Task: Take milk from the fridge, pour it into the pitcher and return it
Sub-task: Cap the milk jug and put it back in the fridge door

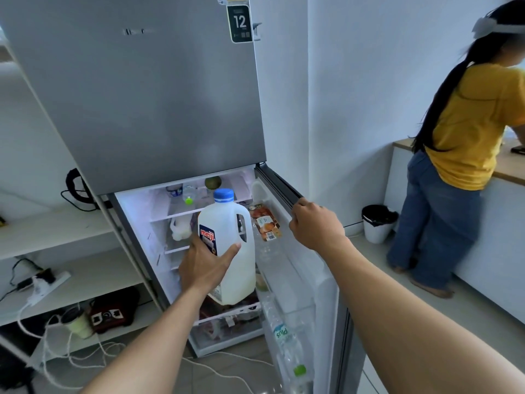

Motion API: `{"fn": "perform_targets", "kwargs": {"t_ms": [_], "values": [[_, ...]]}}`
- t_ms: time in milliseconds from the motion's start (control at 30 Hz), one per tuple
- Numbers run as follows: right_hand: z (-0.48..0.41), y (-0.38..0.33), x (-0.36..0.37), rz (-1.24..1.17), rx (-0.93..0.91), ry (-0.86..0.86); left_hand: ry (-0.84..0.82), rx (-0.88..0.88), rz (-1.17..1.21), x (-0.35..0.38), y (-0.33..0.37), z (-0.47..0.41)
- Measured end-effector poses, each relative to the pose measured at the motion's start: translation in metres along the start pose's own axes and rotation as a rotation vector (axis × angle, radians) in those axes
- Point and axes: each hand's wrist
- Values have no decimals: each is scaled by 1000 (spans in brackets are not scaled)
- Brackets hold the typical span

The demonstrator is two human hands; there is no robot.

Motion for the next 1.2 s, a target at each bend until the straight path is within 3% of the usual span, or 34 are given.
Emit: {"fn": "perform_targets", "kwargs": {"t_ms": [133, 267, 367, 500, 633, 800, 1200], "values": [[-16, -20, -10, 28, 121, -46, -25, -23, 44, -9, -5, 4], [-25, -58, -11, -272, 79, -21, -65, 10, 68, -23, -15, 10], [-19, -86, -4, -549, -12, -214, -108, 0, 89, -35, -30, 13], [-8, -115, 26, -637, -69, -379, -170, -22, 142, -44, -51, 16], [-5, -145, 58, -623, -79, -463, -262, -111, 190, -43, -83, 14], [4, -171, 98, -529, -62, -549, -471, -197, 425, -31, -129, 5], [18, -197, 208, -444, -26, -780, -577, -468, 655, 38, -237, -17]]}}
Point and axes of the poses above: each hand's wrist, its own z-axis away from the middle knuckle, its own x-axis out of the palm, y = z × x, and after that the axes turned 13 degrees about z, right-handed
